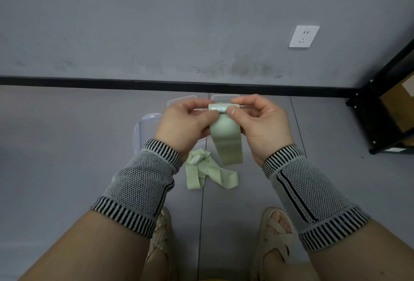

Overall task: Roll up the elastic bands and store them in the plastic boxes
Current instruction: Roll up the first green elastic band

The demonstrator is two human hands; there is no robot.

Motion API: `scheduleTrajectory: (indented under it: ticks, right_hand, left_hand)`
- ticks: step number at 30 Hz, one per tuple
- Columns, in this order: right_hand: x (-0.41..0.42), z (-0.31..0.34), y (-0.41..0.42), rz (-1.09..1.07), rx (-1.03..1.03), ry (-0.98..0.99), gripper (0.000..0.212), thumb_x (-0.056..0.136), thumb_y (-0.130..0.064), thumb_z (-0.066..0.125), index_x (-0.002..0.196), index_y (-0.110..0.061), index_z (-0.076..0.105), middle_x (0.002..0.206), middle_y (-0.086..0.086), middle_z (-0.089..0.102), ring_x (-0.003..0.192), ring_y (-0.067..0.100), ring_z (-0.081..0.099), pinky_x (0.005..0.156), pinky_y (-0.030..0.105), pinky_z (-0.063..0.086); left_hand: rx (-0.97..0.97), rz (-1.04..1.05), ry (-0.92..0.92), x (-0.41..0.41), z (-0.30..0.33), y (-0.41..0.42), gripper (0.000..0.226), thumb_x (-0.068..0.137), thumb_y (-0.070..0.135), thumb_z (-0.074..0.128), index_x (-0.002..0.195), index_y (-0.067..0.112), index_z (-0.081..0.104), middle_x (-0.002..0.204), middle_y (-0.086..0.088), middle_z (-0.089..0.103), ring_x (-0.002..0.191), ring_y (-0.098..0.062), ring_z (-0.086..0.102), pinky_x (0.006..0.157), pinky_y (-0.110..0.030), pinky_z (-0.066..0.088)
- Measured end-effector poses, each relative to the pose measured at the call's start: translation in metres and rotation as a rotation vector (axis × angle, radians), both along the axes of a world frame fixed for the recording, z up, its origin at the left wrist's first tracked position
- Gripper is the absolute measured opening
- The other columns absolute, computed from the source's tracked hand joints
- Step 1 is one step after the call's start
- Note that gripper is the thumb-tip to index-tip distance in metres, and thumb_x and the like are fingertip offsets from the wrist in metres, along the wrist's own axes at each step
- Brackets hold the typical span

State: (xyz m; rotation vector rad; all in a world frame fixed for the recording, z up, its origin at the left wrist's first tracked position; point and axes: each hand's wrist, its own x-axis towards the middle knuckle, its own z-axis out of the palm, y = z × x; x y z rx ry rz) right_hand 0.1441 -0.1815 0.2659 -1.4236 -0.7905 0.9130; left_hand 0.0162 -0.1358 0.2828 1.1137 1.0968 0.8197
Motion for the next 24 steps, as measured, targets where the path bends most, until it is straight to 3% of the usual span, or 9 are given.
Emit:
scheduleTrajectory:
  ticks: [6,12,18,21,24]
  right_hand:
    - [-0.0019,-0.0016,0.0002,0.043,0.038,-0.007,0.022,0.080,0.002,0.070,0.082,-0.020,0.066,0.082,0.006,0.068,0.078,0.018,0.067,0.077,0.035,0.058]
    - [0.0000,-0.0052,0.0011,0.115,-0.036,-0.018,0.012,0.082,-0.012,0.071,0.091,-0.020,0.069,0.090,0.014,0.072,0.084,0.025,0.071,0.081,0.046,0.058]
    - [0.0003,-0.0052,0.0019,0.014,-0.028,0.056,0.011,0.081,-0.008,0.072,0.082,-0.018,0.069,0.089,0.018,0.072,0.085,0.034,0.070,0.083,0.054,0.055]
    - [0.0018,-0.0030,0.0015,-0.038,-0.018,0.091,0.011,0.082,-0.005,0.071,0.083,-0.016,0.067,0.087,0.018,0.070,0.080,0.030,0.069,0.081,0.052,0.056]
    - [0.0010,-0.0009,0.0008,-0.043,-0.002,0.092,0.012,0.082,-0.003,0.070,0.082,-0.015,0.067,0.085,0.017,0.070,0.077,0.026,0.068,0.078,0.047,0.058]
  left_hand:
    - [0.039,0.009,0.010,-0.0040,0.0000,0.0026,0.012,0.083,0.000,0.064,0.084,0.013,0.066,0.070,-0.003,0.069,0.068,-0.016,0.065,0.070,-0.029,0.055]
    - [0.081,-0.007,0.024,-0.0063,0.0001,0.0017,0.021,0.082,-0.007,0.063,0.083,0.014,0.065,0.074,-0.004,0.069,0.066,-0.014,0.066,0.063,-0.023,0.054]
    - [0.028,-0.004,0.018,-0.0010,-0.0029,0.0010,0.018,0.083,0.001,0.065,0.097,0.012,0.065,0.077,-0.003,0.072,0.074,-0.015,0.068,0.072,-0.028,0.058]
    - [0.072,-0.034,0.183,-0.0004,-0.0050,0.0010,0.020,0.082,0.008,0.068,0.101,0.011,0.066,0.077,-0.003,0.069,0.071,-0.012,0.063,0.066,-0.023,0.054]
    - [0.075,-0.049,0.175,-0.0014,-0.0029,0.0020,0.019,0.083,0.003,0.065,0.101,0.007,0.067,0.075,-0.004,0.069,0.066,-0.012,0.061,0.062,-0.022,0.051]
